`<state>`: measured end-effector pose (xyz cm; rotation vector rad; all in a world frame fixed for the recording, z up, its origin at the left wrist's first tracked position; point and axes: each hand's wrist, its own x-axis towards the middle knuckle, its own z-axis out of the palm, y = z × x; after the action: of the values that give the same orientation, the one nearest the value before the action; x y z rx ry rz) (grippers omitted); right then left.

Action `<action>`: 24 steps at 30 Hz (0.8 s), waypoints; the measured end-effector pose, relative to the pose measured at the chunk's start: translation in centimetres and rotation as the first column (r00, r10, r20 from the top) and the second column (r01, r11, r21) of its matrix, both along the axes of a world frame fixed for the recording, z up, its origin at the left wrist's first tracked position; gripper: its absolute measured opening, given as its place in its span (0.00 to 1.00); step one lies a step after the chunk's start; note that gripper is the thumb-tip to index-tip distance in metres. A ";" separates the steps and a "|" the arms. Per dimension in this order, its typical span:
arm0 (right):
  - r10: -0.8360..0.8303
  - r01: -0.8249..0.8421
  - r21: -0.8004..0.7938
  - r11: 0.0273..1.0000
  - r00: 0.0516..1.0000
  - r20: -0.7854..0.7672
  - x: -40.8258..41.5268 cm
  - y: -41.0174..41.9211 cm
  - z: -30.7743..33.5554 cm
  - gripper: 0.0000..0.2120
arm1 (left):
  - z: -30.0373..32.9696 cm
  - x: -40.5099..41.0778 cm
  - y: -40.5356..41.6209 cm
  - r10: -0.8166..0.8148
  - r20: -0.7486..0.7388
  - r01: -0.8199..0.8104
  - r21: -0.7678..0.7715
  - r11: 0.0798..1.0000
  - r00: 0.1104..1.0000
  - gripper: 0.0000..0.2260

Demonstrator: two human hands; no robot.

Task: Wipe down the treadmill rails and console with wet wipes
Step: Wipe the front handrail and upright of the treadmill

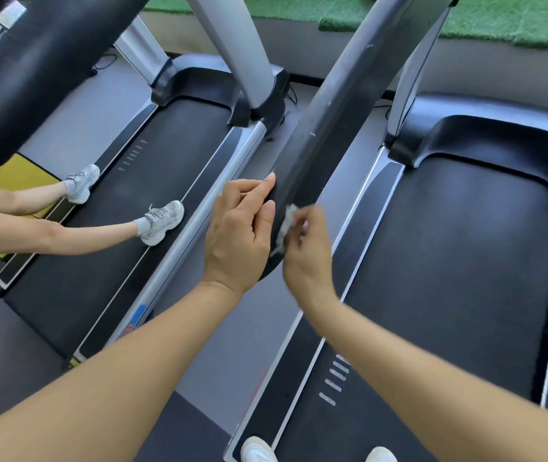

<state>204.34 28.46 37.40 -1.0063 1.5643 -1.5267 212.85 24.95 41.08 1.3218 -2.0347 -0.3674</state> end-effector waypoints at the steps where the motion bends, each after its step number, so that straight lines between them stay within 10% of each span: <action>1: 0.044 -0.043 -0.024 0.999 0.999 0.027 0.7 1.1 0.0 0.05 | 0.0 0.0 0.0 -0.001 0.006 0.001 -0.007 1.000 1.000 0.20; 6: -0.037 0.031 0.093 0.995 0.997 0.065 -1.8 -3.2 -1.5 0.15 | -0.1 0.0 0.1 0.007 0.013 -0.007 -0.009 1.000 1.000 0.19; 24: -0.036 0.045 0.259 0.965 0.999 -0.038 -2.9 -4.7 -2.8 0.07 | -0.2 0.0 0.1 0.008 0.031 -0.007 -0.038 0.999 0.999 0.18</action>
<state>201.39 23.75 34.56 -0.8581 1.7647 -1.2945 212.89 25.00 40.89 1.3194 -2.0520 -0.3057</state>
